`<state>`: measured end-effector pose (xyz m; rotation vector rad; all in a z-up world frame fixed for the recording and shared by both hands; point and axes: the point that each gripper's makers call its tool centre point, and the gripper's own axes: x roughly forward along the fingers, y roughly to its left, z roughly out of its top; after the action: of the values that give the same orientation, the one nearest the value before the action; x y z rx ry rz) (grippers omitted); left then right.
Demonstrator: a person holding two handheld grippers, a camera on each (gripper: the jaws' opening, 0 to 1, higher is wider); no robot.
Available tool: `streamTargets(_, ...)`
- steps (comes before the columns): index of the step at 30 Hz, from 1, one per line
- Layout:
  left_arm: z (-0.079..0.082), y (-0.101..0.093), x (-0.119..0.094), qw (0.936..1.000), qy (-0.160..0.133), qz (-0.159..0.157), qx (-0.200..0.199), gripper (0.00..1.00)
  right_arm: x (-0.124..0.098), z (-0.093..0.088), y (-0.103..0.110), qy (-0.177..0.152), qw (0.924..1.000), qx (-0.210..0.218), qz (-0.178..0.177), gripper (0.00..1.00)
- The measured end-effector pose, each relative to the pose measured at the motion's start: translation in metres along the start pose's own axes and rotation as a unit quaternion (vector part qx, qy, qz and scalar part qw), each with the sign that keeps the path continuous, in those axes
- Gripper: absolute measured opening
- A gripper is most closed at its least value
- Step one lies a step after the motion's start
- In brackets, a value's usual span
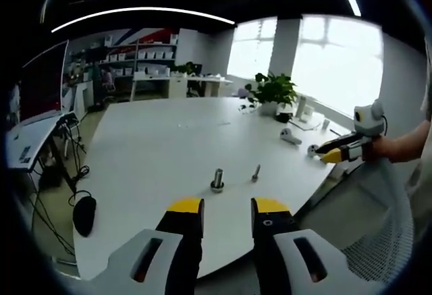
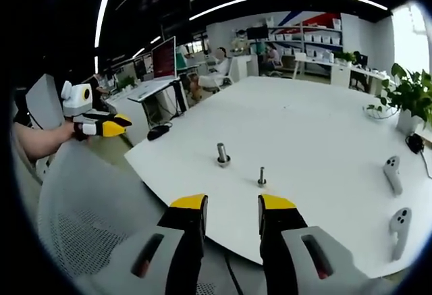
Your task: Place the washer onto the threaded stud by aligning its center hole with the stud, sliding it down to the base, and recovering from edge contact or off-axis alignment until the washer reaches the visible bottom stop.
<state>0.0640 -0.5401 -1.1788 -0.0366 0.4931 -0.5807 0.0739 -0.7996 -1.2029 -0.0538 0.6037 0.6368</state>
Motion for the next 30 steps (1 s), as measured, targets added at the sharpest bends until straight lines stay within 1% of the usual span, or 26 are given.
streamTargets(3, 0.0013, 0.0008, 0.0, 1.0, -0.003, 0.0, -0.001, 0.26, -0.0001, 0.0005, -0.0015, -0.002, 1.0, 0.006, -0.003, 0.32)
streamTargets(6, -0.0012, -0.0012, 0.0007, 1.0, 0.004, -0.002, 0.003, 0.26, -0.0005, -0.0002, -0.0006, -0.001, 1.0, 0.005, -0.001, 0.32)
streamTargets(10, -0.001, -0.0006, 0.0009, 1.0, 0.003, -0.002, 0.002, 0.26, -0.0014, 0.0023, -0.0027, -0.01, 0.9999, 0.01, -0.003, 0.32)
streamTargets(13, 0.0, 0.0004, 0.0003, 1.0, 0.0, 0.001, 0.001, 0.26, -0.0016, 0.0018, -0.0029, -0.01, 0.9999, 0.011, -0.004, 0.32)
streamTargets(18, -0.0031, -0.0012, 0.0022, 0.9999, 0.01, -0.003, 0.005, 0.26, -0.0014, 0.0031, -0.0022, -0.012, 0.9999, 0.01, -0.002, 0.32)
streamTargets(20, -0.0036, -0.0009, 0.0019, 0.9999, 0.012, -0.002, 0.005, 0.26, -0.0014, 0.0028, -0.0018, -0.011, 0.9999, 0.007, -0.001, 0.32)
streamTargets(24, -0.0019, 0.0016, 0.0007, 1.0, 0.007, 0.005, 0.0, 0.26, -0.0019, 0.0041, -0.0042, -0.015, 0.9998, 0.015, -0.006, 0.32)
streamTargets(28, -0.0044, 0.0012, 0.0019, 0.9999, 0.014, 0.003, 0.002, 0.26, -0.0003, 0.0012, -0.0021, -0.005, 0.9999, 0.012, -0.001, 0.32)
streamTargets(30, -0.0044, 0.0005, 0.002, 0.9999, 0.014, 0.001, 0.003, 0.26, -0.0003, 0.0013, -0.0028, -0.006, 0.9999, 0.011, -0.002, 0.32)
